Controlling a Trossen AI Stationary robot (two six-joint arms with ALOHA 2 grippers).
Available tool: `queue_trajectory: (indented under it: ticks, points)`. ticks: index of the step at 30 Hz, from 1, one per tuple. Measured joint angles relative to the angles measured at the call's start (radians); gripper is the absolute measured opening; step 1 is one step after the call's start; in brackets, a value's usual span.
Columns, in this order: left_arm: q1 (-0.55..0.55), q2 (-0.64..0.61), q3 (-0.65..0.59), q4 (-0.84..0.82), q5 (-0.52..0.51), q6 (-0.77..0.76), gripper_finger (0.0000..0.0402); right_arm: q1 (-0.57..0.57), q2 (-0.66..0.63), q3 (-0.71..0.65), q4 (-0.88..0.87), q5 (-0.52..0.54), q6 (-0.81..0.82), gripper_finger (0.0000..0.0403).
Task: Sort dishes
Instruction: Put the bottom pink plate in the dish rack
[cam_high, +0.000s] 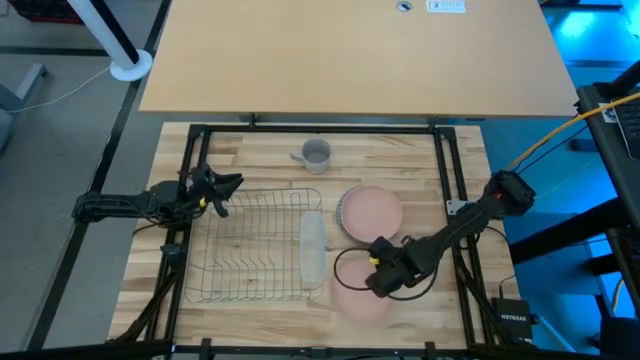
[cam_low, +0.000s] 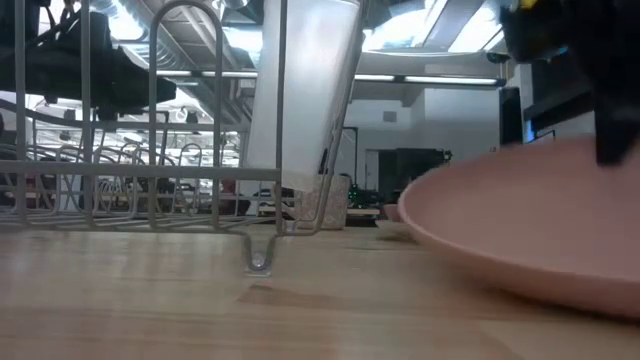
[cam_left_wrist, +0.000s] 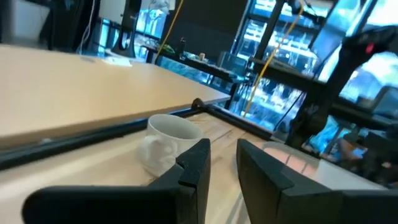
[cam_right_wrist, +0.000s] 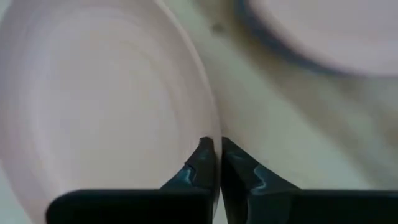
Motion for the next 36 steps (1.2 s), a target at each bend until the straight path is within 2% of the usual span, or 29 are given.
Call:
queue_trajectory:
  ticks: [3,7,14,22,29,36]
  points:
    - [-0.001,0.0,0.0,0.019,0.001,-0.053,0.007,0.0,0.002,0.095,-0.155,0.06,-0.004,0.0009]
    - [-0.001,0.0,0.0,0.128,0.071,-0.07,0.007,0.0,0.002,0.209,-0.295,0.131,-0.003,0.001]
    - [-0.001,0.0,0.0,0.319,0.259,-0.057,0.007,0.0,0.002,0.317,-0.409,0.224,-0.003,0.0009]
    - [-0.002,0.0,0.0,0.346,0.411,-0.148,0.007,-0.035,0.002,0.395,-0.518,0.283,-0.002,0.0009]
    - [-0.002,0.0,0.0,0.403,0.431,-0.049,0.007,-0.125,0.0,0.465,-0.541,0.289,-0.093,0.0009]
    - [-0.002,0.0,0.0,0.403,0.429,0.014,0.007,-0.243,0.0,0.584,-0.53,0.231,-0.232,0.0009]
